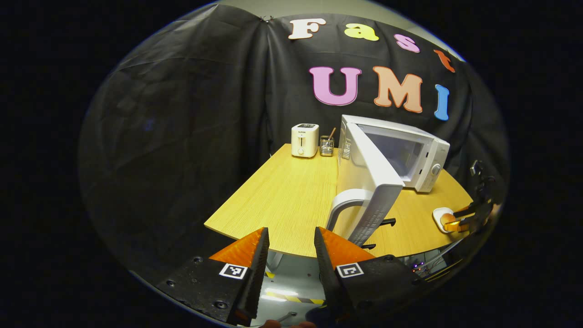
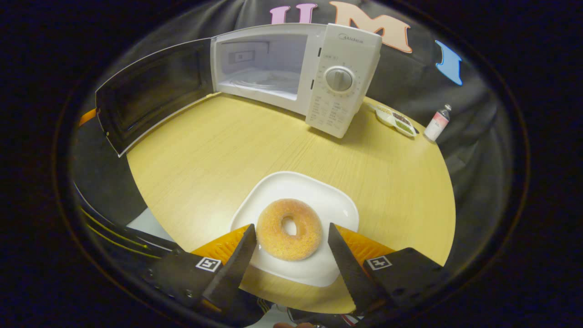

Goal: Open the microwave oven with the left hand, put the food in, and close the microwave oven.

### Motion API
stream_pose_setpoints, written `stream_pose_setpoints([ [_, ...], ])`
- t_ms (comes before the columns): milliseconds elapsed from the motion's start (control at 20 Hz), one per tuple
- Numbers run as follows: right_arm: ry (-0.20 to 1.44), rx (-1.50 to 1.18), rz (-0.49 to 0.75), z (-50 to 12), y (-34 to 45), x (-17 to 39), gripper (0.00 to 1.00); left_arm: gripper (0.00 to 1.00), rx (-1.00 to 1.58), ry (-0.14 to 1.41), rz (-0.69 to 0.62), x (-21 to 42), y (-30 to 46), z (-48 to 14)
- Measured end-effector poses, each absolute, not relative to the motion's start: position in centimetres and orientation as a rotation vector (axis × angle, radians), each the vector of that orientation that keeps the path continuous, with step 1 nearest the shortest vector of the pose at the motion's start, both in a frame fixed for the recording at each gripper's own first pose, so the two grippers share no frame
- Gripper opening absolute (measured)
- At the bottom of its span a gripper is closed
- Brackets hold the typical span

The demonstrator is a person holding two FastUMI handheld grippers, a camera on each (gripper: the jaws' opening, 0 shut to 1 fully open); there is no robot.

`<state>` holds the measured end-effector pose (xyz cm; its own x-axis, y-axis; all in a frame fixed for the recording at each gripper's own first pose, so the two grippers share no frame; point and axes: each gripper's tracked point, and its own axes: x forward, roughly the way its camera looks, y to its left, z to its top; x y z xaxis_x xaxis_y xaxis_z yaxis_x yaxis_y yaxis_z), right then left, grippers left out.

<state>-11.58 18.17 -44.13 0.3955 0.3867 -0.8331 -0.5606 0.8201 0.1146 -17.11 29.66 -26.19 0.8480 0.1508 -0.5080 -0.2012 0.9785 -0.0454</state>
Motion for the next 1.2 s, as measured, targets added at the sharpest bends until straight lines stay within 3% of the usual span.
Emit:
stream_pose_setpoints([
  [100, 1.017, -0.153, 0.573, -44.2, 18.3, -11.4, 0.82, 0.57, -0.121, 0.520, 0.202, -17.2, 29.9, -25.6],
  [150, 1.029, -0.129, 0.551, -44.2, 18.2, -11.5, 0.87, 0.57, -0.125, 0.503, 0.199, -16.9, 29.8, -24.8],
  [200, 1.050, -0.111, 0.536, -44.4, 18.3, -11.6, 0.74, 0.56, -0.125, 0.473, 0.187, -16.4, 29.4, -23.7],
  [250, 1.061, -0.099, 0.519, -44.4, 18.2, -11.5, 0.74, 0.55, -0.119, 0.452, 0.184, -15.8, 29.4, -22.6],
  [350, 1.080, -0.093, 0.503, -44.5, 18.2, -11.5, 0.64, 0.51, -0.096, 0.414, 0.182, -14.5, 29.2, -20.7],
  [400, 1.085, -0.092, 0.498, -44.5, 18.3, -11.5, 0.70, 0.62, -0.076, 0.390, 0.185, -13.9, 29.3, -19.6],
  [450, 1.083, -0.085, 0.493, -44.4, 18.4, -11.4, 0.67, 0.65, -0.054, 0.374, 0.183, -13.3, 29.2, -18.9],
  [500, 1.084, -0.069, 0.487, -44.3, 18.5, -11.4, 0.64, 0.74, -0.032, 0.362, 0.177, -13.1, 28.8, -18.1],
  [600, 1.093, 0.020, 0.470, -43.8, 19.4, -11.8, 0.64, 0.80, 0.001, 0.329, 0.173, -12.3, 28.7, -16.8],
  [950, 1.061, 0.620, 0.347, -38.6, 26.0, -9.2, 0.64, 0.81, -0.037, 0.262, 0.156, -11.5, 27.3, -14.7],
  [1200, 0.972, 0.886, 0.390, -33.2, 31.5, -6.6, 0.63, 0.82, -0.072, 0.232, 0.167, -12.1, 26.9, -13.9],
])
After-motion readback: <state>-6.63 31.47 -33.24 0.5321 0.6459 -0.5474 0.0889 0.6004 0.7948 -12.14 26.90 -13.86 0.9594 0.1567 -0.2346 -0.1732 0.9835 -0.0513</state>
